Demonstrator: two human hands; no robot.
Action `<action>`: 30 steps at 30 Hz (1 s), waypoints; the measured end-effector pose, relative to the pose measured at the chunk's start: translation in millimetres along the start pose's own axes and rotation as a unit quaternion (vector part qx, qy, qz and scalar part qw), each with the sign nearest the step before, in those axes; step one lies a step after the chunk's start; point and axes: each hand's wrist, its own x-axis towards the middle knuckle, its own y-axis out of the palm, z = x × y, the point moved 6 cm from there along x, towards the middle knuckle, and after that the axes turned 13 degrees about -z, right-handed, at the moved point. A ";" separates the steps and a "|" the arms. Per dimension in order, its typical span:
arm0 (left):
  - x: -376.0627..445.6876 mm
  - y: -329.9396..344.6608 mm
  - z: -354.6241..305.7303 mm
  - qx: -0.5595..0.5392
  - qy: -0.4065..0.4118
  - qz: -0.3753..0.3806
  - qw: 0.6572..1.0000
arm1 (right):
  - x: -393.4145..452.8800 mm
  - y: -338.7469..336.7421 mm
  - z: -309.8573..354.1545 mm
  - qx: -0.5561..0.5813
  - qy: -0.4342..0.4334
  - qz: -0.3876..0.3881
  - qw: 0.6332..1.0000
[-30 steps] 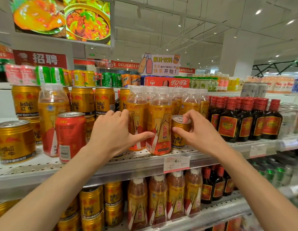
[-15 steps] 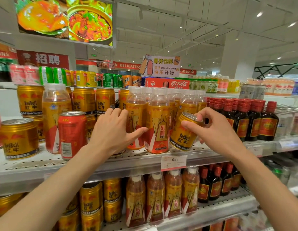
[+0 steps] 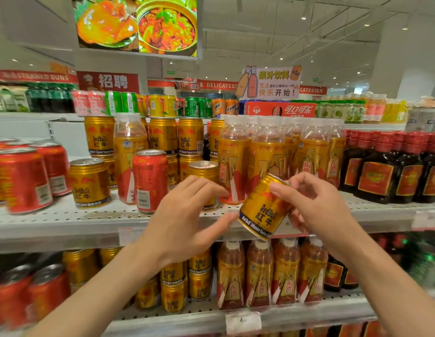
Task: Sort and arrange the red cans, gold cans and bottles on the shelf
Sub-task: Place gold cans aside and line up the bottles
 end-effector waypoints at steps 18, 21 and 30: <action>-55.9 -100.3 113.8 -0.190 -0.204 0.048 0.959 | -46.1 173.7 77.8 -0.060 -0.056 0.070 0.994; -59.7 -121.8 137.5 -0.183 -0.201 0.029 0.962 | -47.7 203.0 87.1 -0.088 -0.070 0.087 0.990; -65.9 -139.2 166.1 -0.146 -0.192 0.018 0.970 | -52.9 253.1 99.2 -0.129 -0.099 0.081 0.983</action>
